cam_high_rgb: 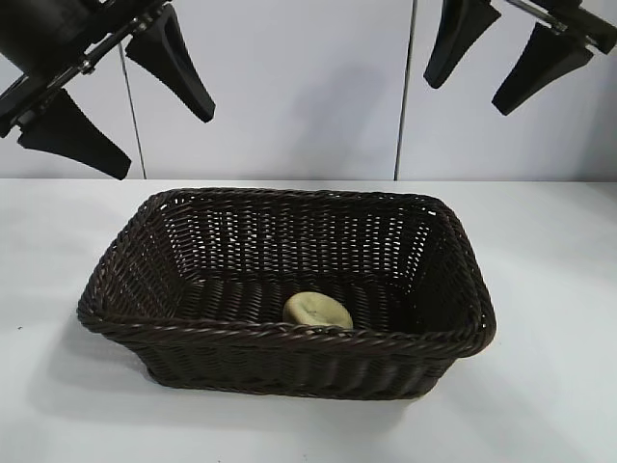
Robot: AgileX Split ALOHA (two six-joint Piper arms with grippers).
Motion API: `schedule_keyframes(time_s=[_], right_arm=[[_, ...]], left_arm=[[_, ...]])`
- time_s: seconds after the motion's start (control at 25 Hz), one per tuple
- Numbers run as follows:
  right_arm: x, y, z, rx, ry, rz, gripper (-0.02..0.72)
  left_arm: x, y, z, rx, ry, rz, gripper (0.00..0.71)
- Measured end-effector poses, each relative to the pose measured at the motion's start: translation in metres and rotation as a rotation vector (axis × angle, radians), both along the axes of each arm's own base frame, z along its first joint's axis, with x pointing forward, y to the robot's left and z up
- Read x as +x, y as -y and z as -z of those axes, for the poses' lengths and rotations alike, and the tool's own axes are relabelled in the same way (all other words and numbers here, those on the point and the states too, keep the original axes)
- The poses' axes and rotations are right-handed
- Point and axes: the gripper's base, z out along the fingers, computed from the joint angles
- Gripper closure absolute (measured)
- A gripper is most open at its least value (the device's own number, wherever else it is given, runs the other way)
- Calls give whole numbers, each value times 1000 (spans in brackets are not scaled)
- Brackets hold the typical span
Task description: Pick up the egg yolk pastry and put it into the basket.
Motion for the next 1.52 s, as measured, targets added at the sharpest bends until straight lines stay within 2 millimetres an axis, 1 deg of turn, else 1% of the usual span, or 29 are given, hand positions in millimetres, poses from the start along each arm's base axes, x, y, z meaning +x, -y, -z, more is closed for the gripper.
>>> schedule_keyframes(time_s=[0.12, 0.2, 0.32, 1.52], right_arm=[[-7, -9, 17, -13, -56, -34, 167], [-10, -15, 20, -17, -66, -58, 167], [-12, -20, 20, -15, -66, -73, 167], [-12, -20, 20, -15, -63, -73, 167]], left_arm=[[0, 0, 0, 0, 0, 0, 98], [0, 0, 0, 0, 0, 0, 98], [0, 0, 0, 0, 0, 0, 98], [0, 0, 0, 0, 0, 1, 98]])
